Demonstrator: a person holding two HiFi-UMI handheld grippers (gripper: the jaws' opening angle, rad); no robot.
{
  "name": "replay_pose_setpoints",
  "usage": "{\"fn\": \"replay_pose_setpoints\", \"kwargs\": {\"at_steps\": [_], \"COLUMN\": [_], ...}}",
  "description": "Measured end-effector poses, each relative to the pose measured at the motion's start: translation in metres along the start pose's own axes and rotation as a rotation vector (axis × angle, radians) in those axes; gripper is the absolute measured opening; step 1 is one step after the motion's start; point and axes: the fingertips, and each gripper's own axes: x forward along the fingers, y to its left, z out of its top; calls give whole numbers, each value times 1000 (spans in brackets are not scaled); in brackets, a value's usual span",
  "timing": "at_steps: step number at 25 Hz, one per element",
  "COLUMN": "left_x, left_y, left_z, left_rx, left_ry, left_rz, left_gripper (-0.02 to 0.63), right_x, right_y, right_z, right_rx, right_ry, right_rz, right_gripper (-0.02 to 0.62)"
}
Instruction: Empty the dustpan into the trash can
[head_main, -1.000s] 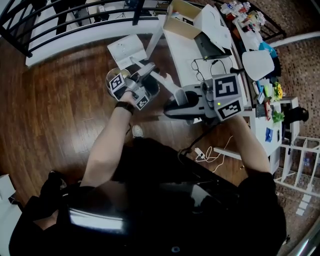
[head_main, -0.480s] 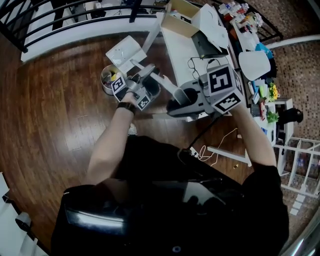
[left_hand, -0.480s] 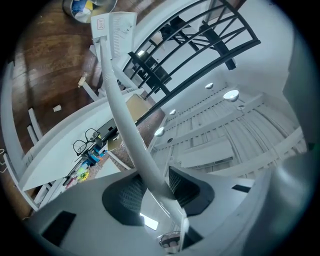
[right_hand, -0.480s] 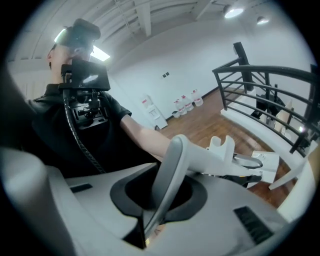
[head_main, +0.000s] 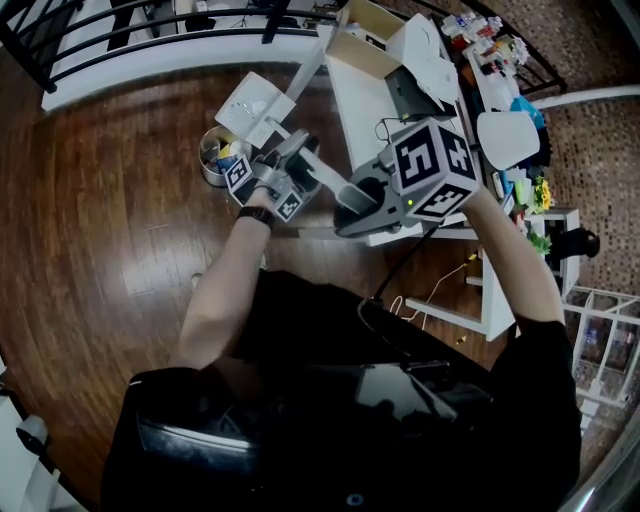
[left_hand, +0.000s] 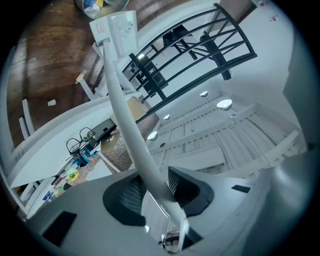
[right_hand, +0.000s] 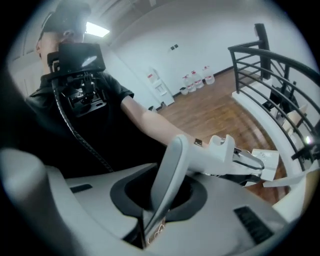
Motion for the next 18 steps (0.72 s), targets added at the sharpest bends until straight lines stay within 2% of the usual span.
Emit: {"fn": "replay_pose_setpoints", "kwargs": {"at_steps": [11,18], "left_x": [-15,-22], "left_y": [1,1], "left_z": [14,23], "left_rx": [-33,-48], "left_ry": [-87,-114], "left_rz": [-65,-78], "left_gripper": [110,109], "right_x": [26,33], "right_y": [-1,-3], "right_z": [-19,-20], "right_rx": [-98,-128], "right_ry": [376,568], "right_rz": [62,125], "right_gripper": [44,43]}}
